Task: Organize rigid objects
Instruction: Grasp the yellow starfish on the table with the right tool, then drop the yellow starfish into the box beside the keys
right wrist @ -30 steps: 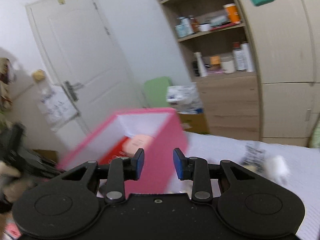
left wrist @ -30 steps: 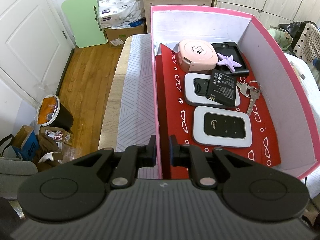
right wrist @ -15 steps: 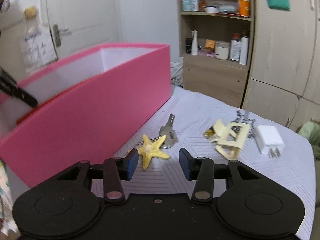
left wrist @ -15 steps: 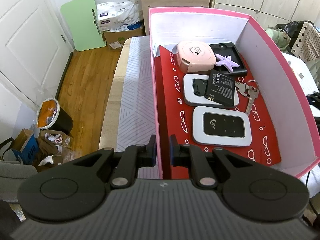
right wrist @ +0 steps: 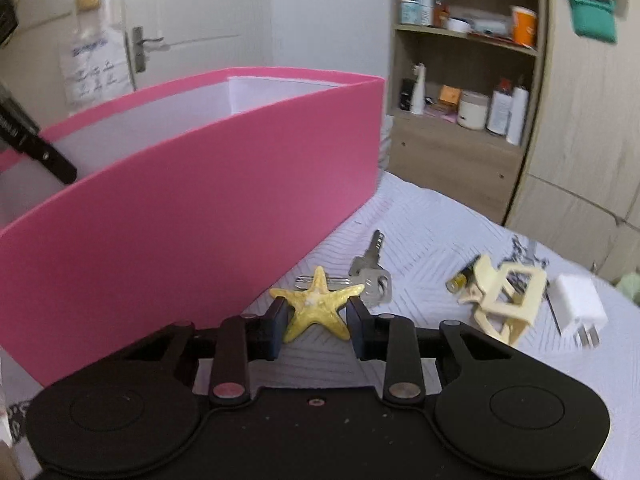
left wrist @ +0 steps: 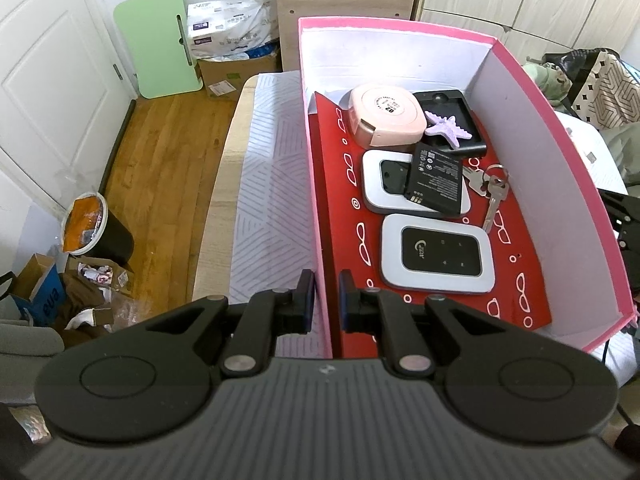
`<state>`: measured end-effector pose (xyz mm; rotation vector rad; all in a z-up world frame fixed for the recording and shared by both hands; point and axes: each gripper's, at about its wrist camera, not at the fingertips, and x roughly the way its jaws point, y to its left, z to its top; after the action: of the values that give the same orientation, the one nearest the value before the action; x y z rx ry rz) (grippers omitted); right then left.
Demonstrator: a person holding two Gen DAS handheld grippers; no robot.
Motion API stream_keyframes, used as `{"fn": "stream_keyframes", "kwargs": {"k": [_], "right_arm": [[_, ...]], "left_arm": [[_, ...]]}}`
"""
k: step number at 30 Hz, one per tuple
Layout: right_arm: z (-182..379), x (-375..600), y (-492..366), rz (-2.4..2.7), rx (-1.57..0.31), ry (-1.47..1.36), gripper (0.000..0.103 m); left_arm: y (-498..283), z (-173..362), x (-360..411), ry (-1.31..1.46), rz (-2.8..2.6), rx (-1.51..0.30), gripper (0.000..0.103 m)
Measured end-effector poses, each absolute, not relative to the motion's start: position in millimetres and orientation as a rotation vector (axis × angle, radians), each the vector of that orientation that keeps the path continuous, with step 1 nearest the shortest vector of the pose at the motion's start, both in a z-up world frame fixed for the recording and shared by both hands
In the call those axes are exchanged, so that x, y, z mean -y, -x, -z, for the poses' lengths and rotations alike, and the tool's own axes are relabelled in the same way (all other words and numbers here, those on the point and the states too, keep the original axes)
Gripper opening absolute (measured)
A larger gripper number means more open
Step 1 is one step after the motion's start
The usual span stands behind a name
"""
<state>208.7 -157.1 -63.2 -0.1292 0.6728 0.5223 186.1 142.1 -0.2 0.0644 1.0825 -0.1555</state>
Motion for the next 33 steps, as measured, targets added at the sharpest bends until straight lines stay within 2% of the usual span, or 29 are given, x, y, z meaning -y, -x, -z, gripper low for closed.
{"fn": "stream_keyframes", "kwargs": {"k": [11, 17, 22, 26, 32, 33], "right_arm": [[45, 179, -194, -0.447, -0.615, 0.009, 0.036], [-10, 180, -176, -0.497, -0.496, 0.015, 0.036], [-56, 165, -182, -0.728, -0.510, -0.044, 0.036], [-62, 117, -198, -0.817, -0.543, 0.200, 0.036], [-34, 57, -239, -0.808, -0.708, 0.503, 0.036], [-30, 52, -243, -0.795, -0.728, 0.537, 0.030]], "left_arm": [[-185, -1, -140, -0.047, 0.145, -1.069, 0.010], [-183, -4, -143, -0.037, 0.153, -1.068, 0.010], [-183, -4, -145, -0.041, 0.167, -1.066, 0.010], [-183, -4, -147, -0.023, 0.174, -1.062, 0.010], [-180, -6, -149, -0.019, 0.196, -1.060, 0.010], [-179, -7, -149, -0.024, 0.204, -1.056, 0.010]]}}
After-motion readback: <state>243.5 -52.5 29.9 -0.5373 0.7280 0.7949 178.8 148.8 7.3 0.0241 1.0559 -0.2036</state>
